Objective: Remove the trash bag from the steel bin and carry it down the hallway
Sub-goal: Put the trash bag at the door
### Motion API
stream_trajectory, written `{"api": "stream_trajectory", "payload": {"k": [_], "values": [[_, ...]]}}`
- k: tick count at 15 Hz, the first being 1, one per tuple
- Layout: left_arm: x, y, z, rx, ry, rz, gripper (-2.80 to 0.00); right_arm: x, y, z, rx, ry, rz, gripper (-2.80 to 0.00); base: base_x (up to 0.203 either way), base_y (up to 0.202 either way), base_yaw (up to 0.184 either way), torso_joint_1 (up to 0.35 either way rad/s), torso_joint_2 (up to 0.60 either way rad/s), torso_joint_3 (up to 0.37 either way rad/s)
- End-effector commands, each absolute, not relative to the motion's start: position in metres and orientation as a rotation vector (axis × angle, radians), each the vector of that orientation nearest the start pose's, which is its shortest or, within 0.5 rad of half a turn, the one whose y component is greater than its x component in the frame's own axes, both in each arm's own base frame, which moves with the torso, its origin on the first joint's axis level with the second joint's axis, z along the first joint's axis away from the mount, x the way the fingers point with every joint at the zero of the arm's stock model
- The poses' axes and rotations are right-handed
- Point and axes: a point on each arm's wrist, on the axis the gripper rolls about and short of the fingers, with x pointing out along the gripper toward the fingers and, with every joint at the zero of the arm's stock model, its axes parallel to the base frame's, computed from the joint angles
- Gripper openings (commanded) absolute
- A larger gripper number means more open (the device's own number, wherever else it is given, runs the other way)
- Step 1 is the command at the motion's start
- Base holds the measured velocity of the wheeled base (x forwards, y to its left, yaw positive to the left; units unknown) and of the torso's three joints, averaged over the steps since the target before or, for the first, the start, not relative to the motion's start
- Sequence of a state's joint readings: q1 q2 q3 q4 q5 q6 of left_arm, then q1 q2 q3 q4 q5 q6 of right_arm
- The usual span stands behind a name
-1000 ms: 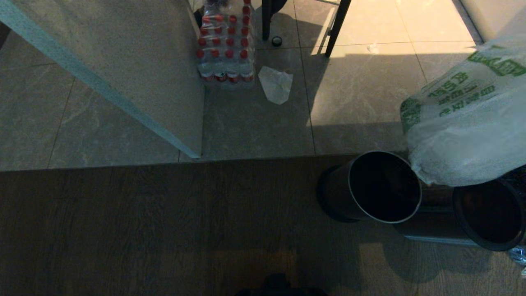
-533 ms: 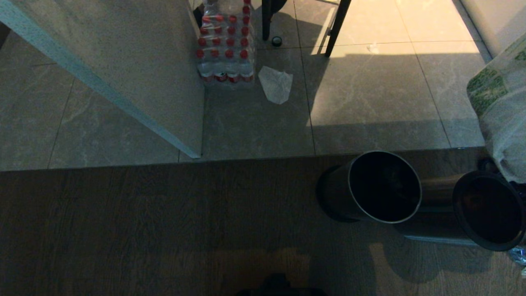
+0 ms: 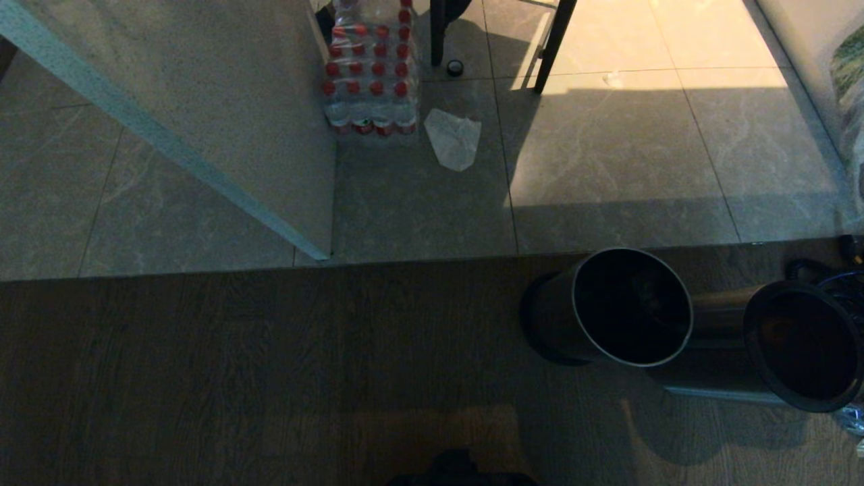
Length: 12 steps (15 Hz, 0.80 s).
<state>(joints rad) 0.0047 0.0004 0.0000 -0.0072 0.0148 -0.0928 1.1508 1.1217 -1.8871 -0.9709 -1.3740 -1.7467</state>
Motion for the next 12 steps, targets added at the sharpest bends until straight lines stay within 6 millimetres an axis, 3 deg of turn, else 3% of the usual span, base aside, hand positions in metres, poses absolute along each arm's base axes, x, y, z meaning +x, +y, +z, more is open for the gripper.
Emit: {"api": "stream_trajectory", "payload": {"k": [1, 8, 12], "values": [[-0.023, 0.0, 0.076, -0.093, -0.008, 0.02, -2.8, -0.004, -0.075, 0.533, 0.035, -0.171, -0.385, -2.8, 0.0, 0.0, 0.0, 0.0, 0.0, 0.0], [-0.023, 0.0, 0.076, -0.094, -0.008, 0.02, -2.8, -0.006, -0.083, 0.53, 0.195, -0.152, -0.357, -2.8, 0.0, 0.0, 0.0, 0.0, 0.0, 0.0], [-0.023, 0.0, 0.076, -0.092, -0.007, 0.02, -2.8, -0.013, -0.102, 0.522, 0.24, -0.11, -0.355, -2.8, 0.0, 0.0, 0.0, 0.0, 0.0, 0.0]]}}
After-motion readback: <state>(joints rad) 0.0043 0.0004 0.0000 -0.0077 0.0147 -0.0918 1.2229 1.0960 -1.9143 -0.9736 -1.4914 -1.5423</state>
